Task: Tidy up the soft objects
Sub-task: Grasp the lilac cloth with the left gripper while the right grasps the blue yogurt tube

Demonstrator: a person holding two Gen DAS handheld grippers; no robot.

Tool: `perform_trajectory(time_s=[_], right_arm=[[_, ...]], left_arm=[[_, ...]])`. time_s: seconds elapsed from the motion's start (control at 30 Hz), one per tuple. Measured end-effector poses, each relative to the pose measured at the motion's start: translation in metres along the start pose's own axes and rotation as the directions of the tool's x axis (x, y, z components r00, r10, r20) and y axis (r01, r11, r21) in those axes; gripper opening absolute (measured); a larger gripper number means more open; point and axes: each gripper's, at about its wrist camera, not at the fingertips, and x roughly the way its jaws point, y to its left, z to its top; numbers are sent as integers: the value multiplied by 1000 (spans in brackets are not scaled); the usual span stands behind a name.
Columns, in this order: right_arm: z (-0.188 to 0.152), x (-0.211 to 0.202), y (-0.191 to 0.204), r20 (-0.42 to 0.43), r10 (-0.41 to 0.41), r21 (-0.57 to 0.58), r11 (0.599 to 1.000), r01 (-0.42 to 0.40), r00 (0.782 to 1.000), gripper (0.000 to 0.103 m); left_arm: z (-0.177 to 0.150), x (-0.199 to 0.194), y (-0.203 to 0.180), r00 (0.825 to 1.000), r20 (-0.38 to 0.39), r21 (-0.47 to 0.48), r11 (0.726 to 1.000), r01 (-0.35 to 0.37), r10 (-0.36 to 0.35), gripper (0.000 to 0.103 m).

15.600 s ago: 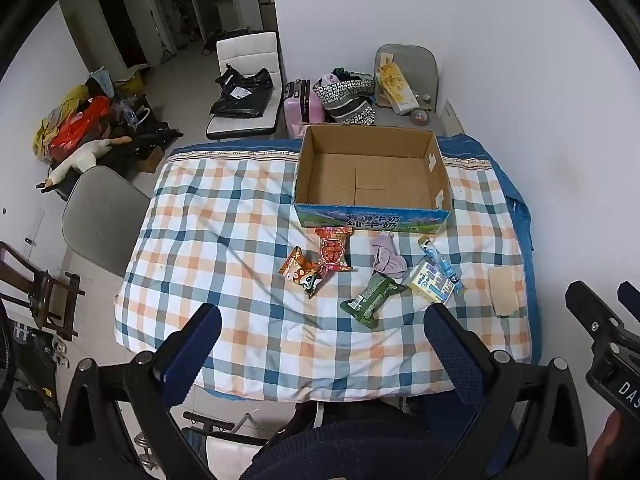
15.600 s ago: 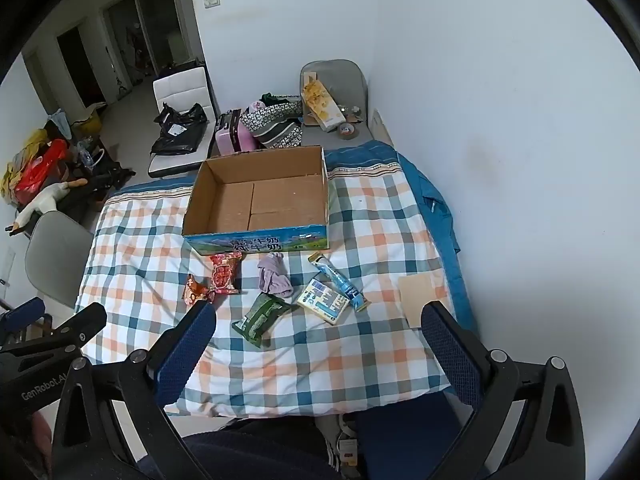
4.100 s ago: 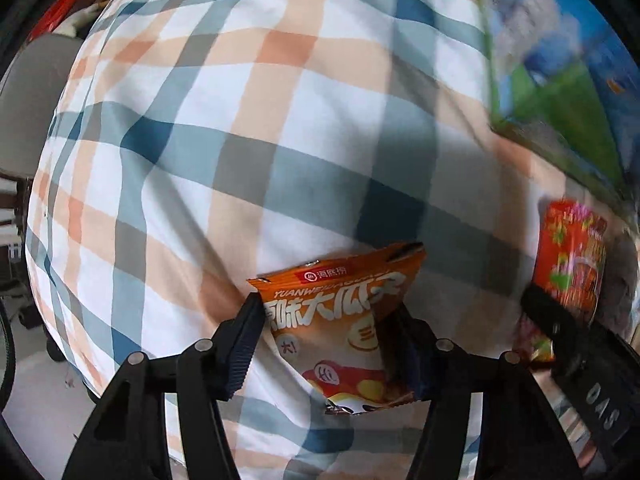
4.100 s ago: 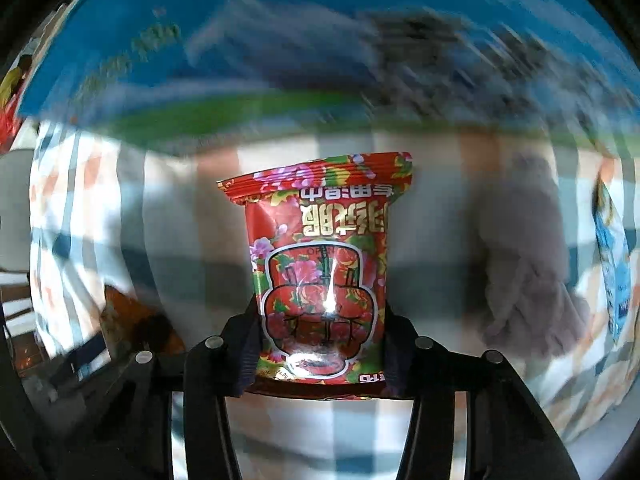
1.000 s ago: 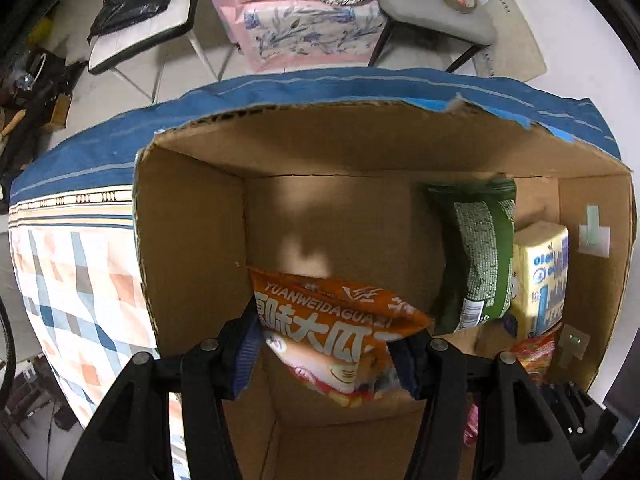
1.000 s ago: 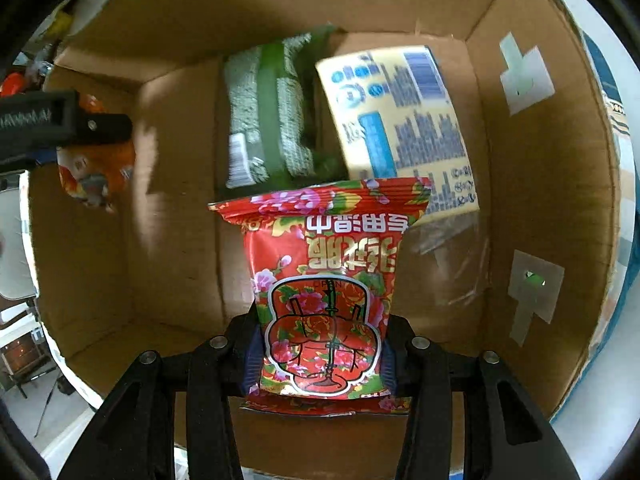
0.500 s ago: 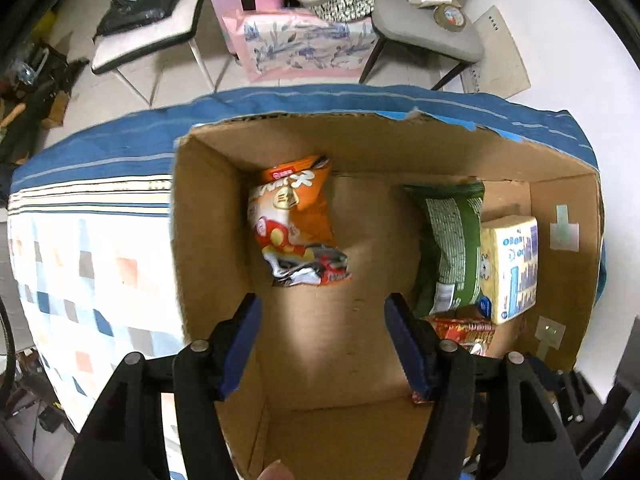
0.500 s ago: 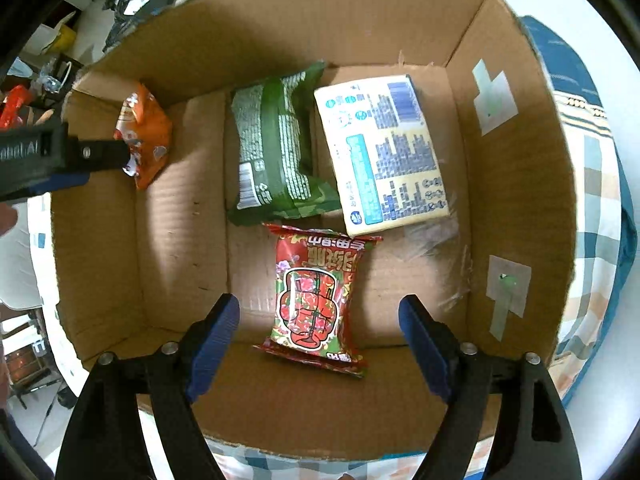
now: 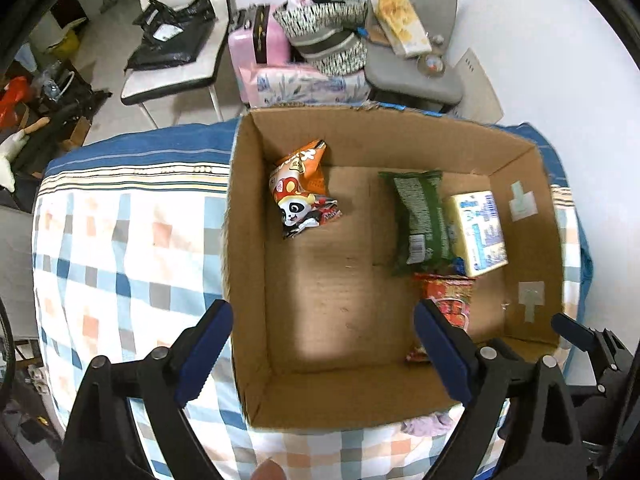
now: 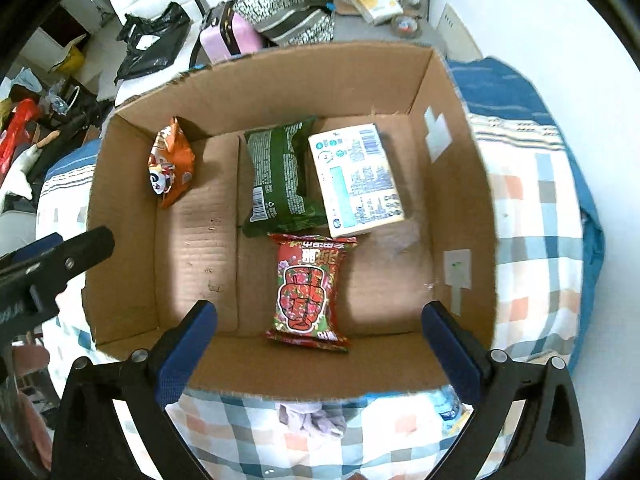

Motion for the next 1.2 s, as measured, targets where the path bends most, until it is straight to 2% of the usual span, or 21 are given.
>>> perform_trajectory(time_s=[0.23, 0.47, 0.7, 0.8, 0.93, 1.07, 1.1, 1.2], right_arm=[[-25, -44, 5, 93, -14, -29, 999, 17, 996, 103], [-54, -92, 1, 191, -7, -29, 999, 13, 982, 103], [-82, -128, -11, 258, 30, -16, 1000, -26, 966, 103], [-91, -129, -24, 262, 34, 3, 999, -36, 964, 103], [-108, -111, -55, 221, 8, 44, 999, -18, 975, 103], [-123, -75, -93, 144, -12, 99, 995, -2, 990, 103], [-127, -63, -104, 122, -14, 115, 993, 0, 992, 103], [-133, -29, -132, 69, 15, 139, 990, -25, 997, 103]], left_arm=[[-34, -48, -4, 993, 112, 0, 999, -33, 32, 93], [-68, -94, -13, 970, 229, 19, 996, -91, 84, 93], [-94, -118, -23, 960, 270, 12, 996, -85, 78, 93], [-104, -115, -31, 965, 253, 10, 997, -77, 72, 93], [-116, -84, -45, 987, 158, 15, 999, -47, 44, 92], [-132, -29, -67, 999, 29, 26, 999, -22, 21, 93], [-135, -6, -72, 1000, -22, 19, 1000, -6, 6, 93], [-142, 37, -82, 993, -114, -9, 999, 38, -39, 92]])
